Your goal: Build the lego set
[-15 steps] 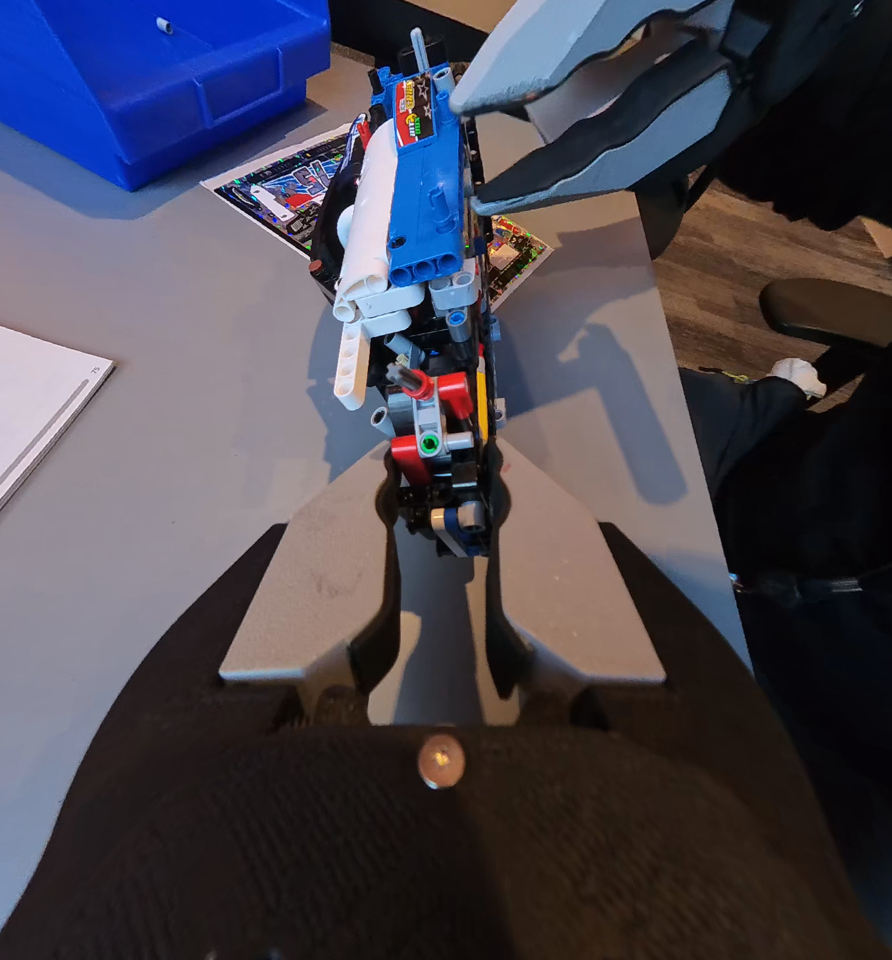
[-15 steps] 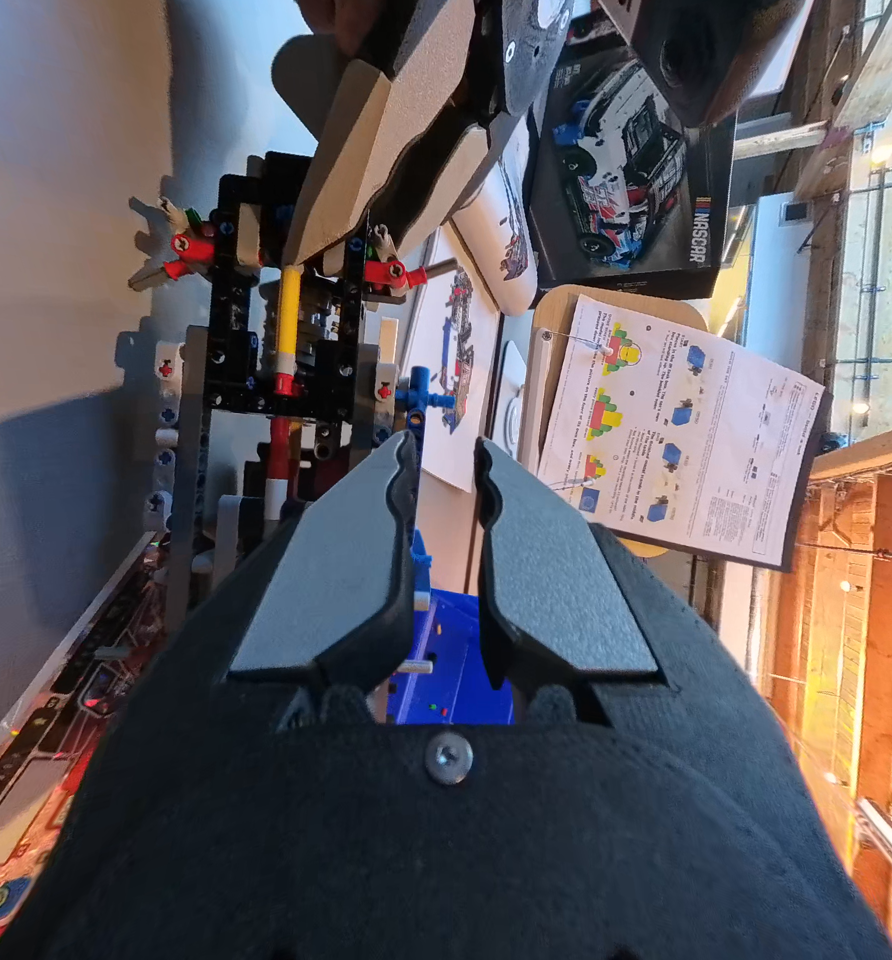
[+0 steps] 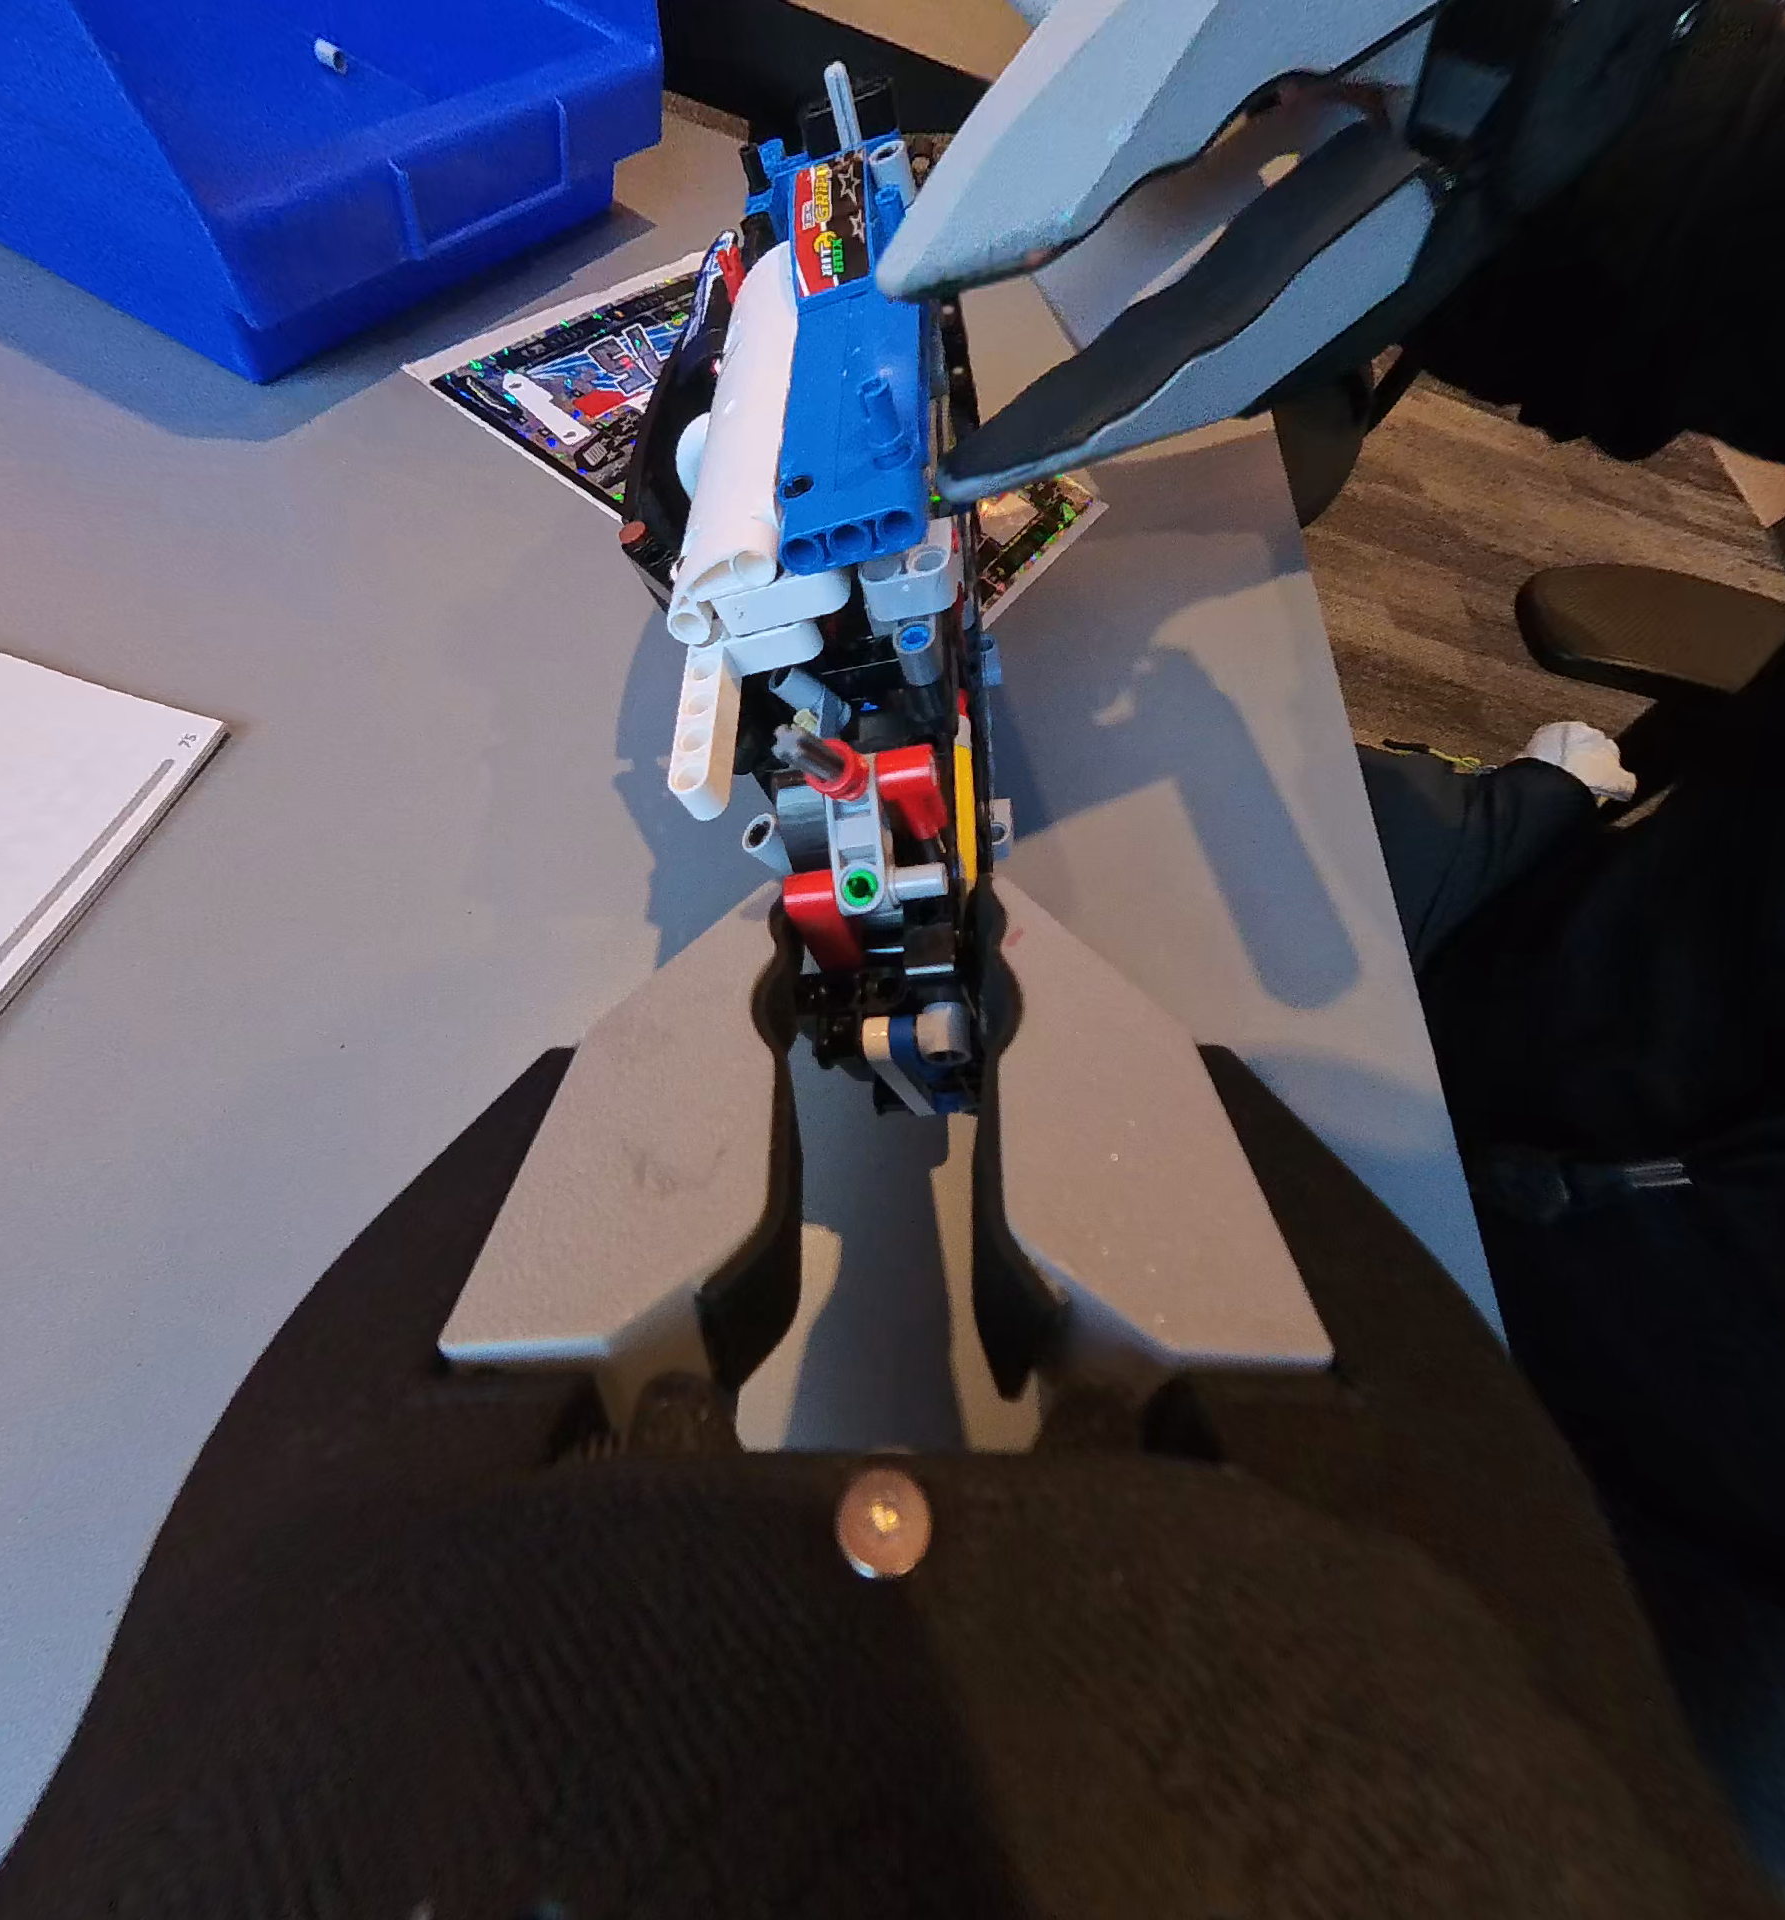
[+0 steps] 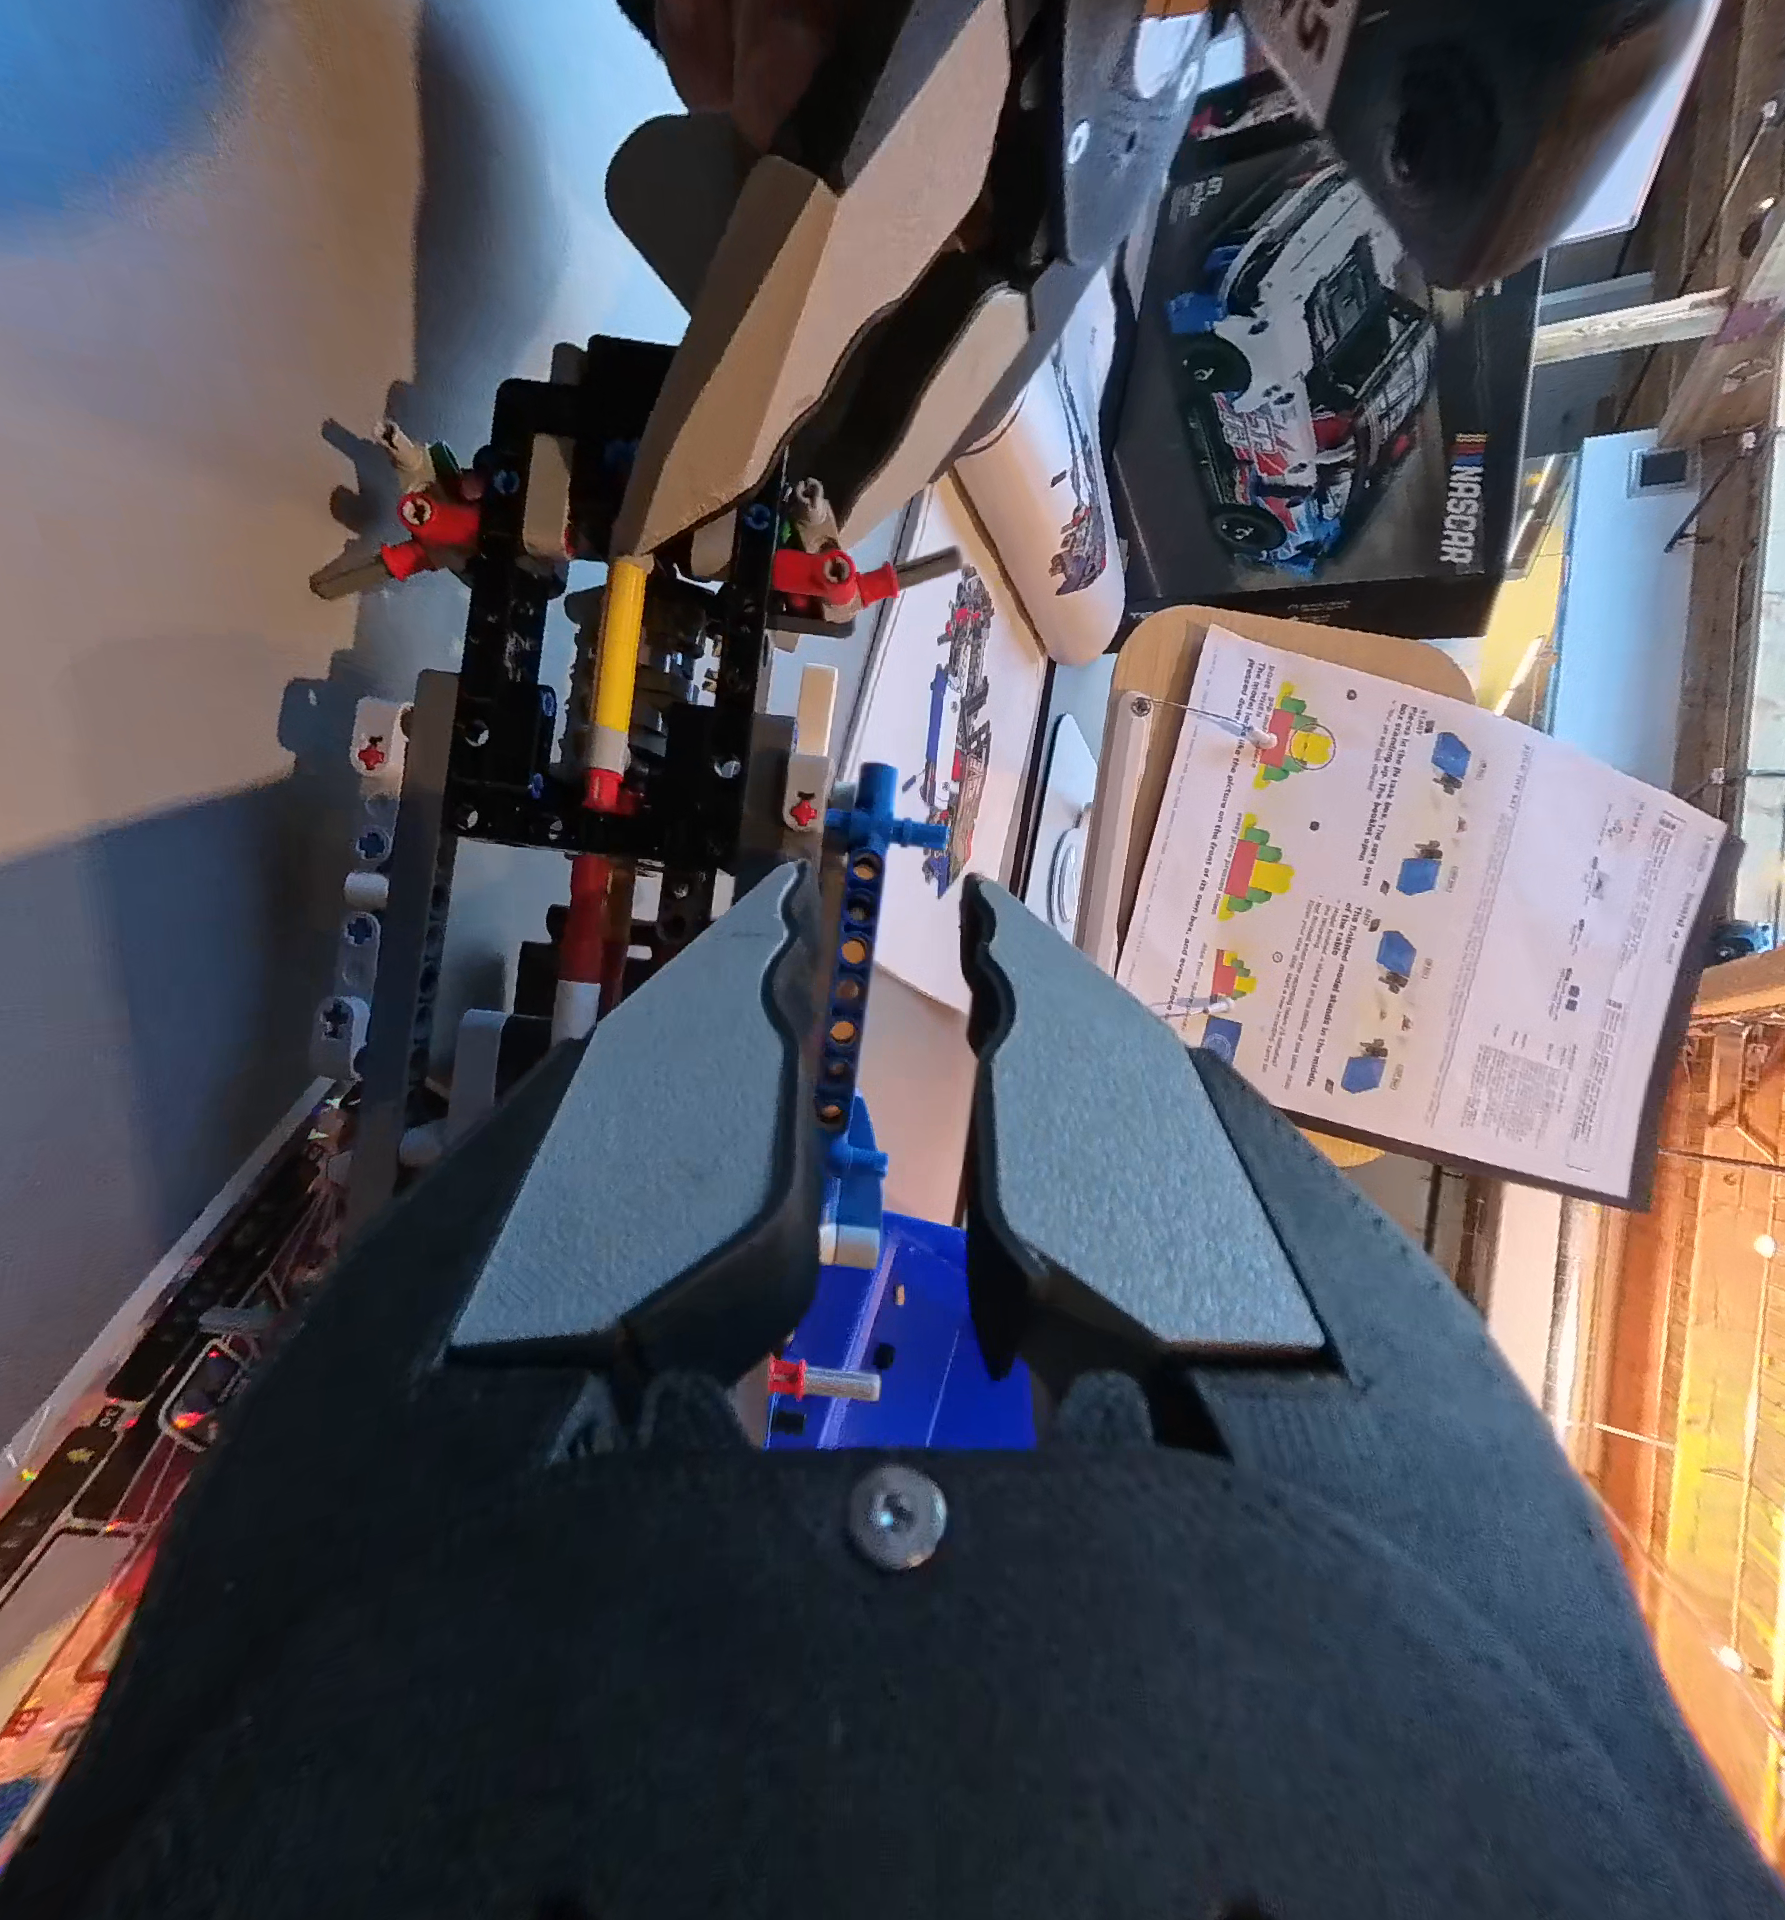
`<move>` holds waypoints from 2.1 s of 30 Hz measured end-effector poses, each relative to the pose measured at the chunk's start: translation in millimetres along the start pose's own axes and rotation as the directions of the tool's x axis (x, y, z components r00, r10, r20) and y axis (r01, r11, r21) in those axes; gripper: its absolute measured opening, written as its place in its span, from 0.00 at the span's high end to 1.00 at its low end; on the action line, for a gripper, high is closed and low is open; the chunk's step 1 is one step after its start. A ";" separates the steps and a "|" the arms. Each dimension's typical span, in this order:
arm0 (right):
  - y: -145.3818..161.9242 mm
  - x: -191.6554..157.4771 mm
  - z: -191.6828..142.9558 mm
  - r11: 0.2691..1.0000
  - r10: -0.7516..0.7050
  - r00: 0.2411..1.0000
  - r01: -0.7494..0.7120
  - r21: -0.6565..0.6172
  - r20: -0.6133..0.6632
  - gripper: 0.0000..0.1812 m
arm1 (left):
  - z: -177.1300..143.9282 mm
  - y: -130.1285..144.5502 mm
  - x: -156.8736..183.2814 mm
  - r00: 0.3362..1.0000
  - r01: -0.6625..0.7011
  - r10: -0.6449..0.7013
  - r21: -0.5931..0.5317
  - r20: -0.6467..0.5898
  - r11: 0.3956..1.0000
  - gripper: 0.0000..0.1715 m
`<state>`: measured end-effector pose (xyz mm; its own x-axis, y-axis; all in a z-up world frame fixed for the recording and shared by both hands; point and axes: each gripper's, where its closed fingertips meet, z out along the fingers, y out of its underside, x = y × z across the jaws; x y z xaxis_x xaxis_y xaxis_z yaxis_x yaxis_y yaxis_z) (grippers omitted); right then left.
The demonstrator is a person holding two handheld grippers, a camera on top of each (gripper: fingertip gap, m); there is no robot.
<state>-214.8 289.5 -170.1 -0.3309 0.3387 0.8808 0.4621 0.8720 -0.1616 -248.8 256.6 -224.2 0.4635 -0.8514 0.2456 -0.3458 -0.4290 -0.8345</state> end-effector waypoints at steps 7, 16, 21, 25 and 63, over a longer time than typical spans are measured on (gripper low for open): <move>-3.7 -1.9 5.1 0.997 -0.069 0.998 0.069 -0.027 0.009 0.86 | 0.2 0.3 -0.4 1.000 0.002 -0.002 0.000 0.001 1.000 0.83; -4.1 3.7 5.9 0.984 -0.167 0.985 0.170 -0.055 0.047 0.87 | 0.2 0.2 0.4 1.000 -0.012 0.012 -0.005 0.006 1.000 0.83; -4.6 2.7 8.1 0.977 -0.203 0.974 0.208 -0.042 0.100 0.87 | 0.2 0.3 0.1 1.000 -0.015 0.015 -0.006 0.009 1.000 0.83; -4.4 0.5 6.2 0.987 -0.156 0.961 0.162 -0.007 0.229 0.88 | 0.3 -0.4 1.8 0.999 -0.042 0.042 -0.009 0.015 0.999 0.83; -3.0 -2.3 -1.6 0.989 -0.142 0.947 0.145 0.011 0.290 0.89 | 1.8 -3.5 5.0 0.989 -0.136 0.137 -0.023 0.056 0.990 0.83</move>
<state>-214.1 285.5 -170.9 -0.6172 0.2990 0.7278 0.3997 0.9159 -0.0372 -243.8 254.3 -221.0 0.4570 -0.8837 0.1009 -0.4243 -0.3163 -0.8485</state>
